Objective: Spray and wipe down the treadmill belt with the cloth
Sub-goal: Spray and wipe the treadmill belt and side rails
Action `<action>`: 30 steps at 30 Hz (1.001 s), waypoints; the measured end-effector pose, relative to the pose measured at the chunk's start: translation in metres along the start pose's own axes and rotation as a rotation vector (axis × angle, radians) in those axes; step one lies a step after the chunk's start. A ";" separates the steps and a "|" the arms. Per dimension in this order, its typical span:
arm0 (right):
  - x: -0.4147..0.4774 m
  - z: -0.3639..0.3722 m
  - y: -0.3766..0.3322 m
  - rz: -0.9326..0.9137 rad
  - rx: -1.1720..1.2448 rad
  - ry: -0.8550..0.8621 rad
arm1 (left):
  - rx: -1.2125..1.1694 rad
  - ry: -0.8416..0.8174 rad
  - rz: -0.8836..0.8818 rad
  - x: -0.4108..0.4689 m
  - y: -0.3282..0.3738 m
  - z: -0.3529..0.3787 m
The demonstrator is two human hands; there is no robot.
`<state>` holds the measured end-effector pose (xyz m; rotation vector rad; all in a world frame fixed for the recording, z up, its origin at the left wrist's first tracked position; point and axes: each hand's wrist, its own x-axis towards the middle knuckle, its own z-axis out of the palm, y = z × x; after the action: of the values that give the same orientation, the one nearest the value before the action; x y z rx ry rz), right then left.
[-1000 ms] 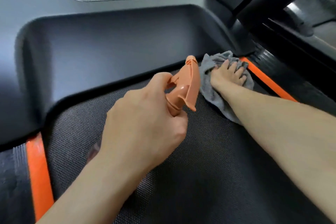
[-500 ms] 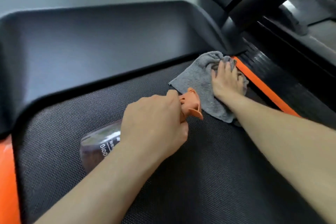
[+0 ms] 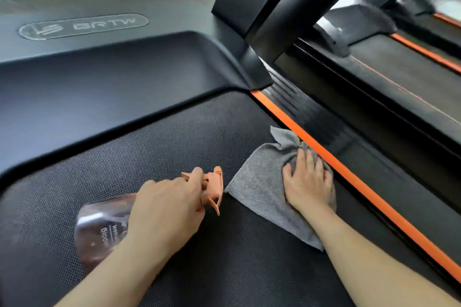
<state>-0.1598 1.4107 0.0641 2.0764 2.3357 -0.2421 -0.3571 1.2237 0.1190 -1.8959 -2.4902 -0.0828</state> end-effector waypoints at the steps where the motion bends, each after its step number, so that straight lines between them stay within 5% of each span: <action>1: 0.006 0.002 -0.017 0.084 0.044 0.004 | 0.001 0.030 0.030 -0.003 -0.001 0.003; 3: 0.006 0.008 -0.035 0.213 0.143 -0.014 | 0.042 0.037 0.114 -0.017 0.008 0.009; 9: -0.068 0.013 0.013 -0.516 -0.011 -0.064 | 0.008 0.046 0.196 -0.056 0.016 0.002; 14: -0.045 -0.001 0.077 -0.253 -0.061 -0.036 | -0.069 -0.029 0.186 -0.078 0.037 -0.005; 19: -0.075 0.015 -0.006 0.044 0.096 -0.022 | -0.041 -0.048 0.244 -0.107 0.042 -0.013; 22: -0.142 0.030 -0.060 -0.367 0.126 -0.066 | -0.131 -0.010 0.143 -0.119 0.035 -0.035; 25: -0.164 0.019 -0.016 -0.677 0.066 -0.173 | -0.252 -0.047 -0.017 -0.153 0.029 -0.054; 30: -0.109 0.001 0.148 -0.133 -0.071 0.012 | -0.406 0.004 -0.128 -0.181 0.033 -0.067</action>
<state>-0.0003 1.3195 0.0590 1.8992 2.4537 -0.1455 -0.2786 1.0548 0.1797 -1.8437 -2.7557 -0.6378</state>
